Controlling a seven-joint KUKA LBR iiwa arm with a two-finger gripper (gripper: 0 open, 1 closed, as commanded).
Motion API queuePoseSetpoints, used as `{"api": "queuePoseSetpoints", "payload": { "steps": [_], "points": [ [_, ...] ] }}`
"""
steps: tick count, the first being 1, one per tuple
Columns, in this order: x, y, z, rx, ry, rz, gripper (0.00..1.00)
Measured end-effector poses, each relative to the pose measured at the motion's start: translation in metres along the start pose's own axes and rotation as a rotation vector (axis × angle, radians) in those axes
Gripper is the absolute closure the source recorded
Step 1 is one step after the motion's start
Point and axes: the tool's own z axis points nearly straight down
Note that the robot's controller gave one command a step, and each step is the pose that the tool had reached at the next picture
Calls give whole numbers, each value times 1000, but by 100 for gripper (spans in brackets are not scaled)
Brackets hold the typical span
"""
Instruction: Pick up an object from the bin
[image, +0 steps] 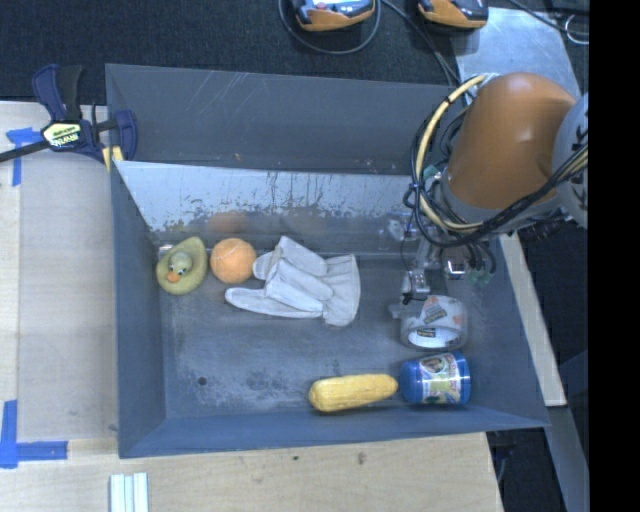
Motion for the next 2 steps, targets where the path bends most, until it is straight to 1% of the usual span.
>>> {"api": "queuePoseSetpoints", "payload": {
  "steps": [1,2],
  "points": [
    [-2,0,-5,0,-8,-1,0],
    [-11,13,18,3,-14,-92,0]
  ]
}}
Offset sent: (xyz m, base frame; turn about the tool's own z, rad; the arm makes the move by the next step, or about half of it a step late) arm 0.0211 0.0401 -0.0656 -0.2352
